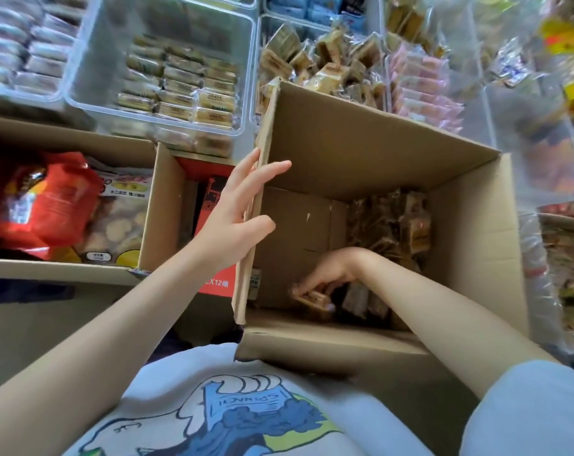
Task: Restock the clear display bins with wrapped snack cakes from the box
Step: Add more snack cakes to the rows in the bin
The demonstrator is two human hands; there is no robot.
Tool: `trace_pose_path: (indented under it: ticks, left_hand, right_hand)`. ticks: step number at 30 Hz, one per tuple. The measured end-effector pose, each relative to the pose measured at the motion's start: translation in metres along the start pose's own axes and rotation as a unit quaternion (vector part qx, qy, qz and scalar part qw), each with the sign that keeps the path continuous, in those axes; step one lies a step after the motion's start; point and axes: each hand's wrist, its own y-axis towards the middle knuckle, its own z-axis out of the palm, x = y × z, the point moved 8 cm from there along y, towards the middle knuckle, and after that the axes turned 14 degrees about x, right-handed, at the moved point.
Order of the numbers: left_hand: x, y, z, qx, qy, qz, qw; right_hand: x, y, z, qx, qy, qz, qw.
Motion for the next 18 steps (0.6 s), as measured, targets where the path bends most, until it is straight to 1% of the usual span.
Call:
trace_pose_path:
  ticks: [1,2,3,4,6,8,11,14,16,18]
  left_hand:
    - [-0.001,0.0,0.0,0.002,0.001,0.0,1.0]
    - [-0.003,0.001,0.001,0.008,0.002,-0.001,1.0]
    - [-0.004,0.001,0.001,0.02,0.004,-0.005,1.0]
    - [-0.005,0.002,0.001,0.037,0.005,-0.014,0.999]
    - [-0.006,0.001,-0.003,0.08,-0.003,-0.03,0.996]
    - [-0.006,-0.001,-0.014,0.096,-0.026,-0.044,0.994]
    - [-0.001,-0.001,-0.047,0.055,-0.058,-0.071,0.994]
    - [0.004,-0.003,-0.089,0.026,-0.062,-0.072,0.995]
    - [0.012,-0.004,-0.122,0.018,-0.043,-0.079,0.996]
    - [0.021,-0.005,-0.16,0.004,-0.013,-0.094,0.995]
  right_hand:
    - [0.012,-0.018,0.0,0.003,0.086,-0.063,0.994]
    - [0.025,-0.036,0.0,0.006,0.166,-0.13,0.978]
    - [0.039,-0.057,-0.001,0.005,0.238,-0.195,0.952]
    - [0.052,-0.078,-0.002,-0.002,0.291,-0.254,0.922]
    - [0.07,-0.112,-0.011,-0.028,0.343,-0.344,0.874]
    - [0.089,-0.14,-0.015,-0.038,0.347,-0.418,0.839]
    - [0.124,-0.177,-0.014,-0.017,0.34,-0.506,0.792]
    - [0.168,-0.204,-0.01,0.01,0.319,-0.575,0.754]
    - [0.201,-0.219,-0.01,-0.005,0.291,-0.603,0.742]
    - [0.236,-0.227,-0.016,-0.032,0.266,-0.614,0.742]
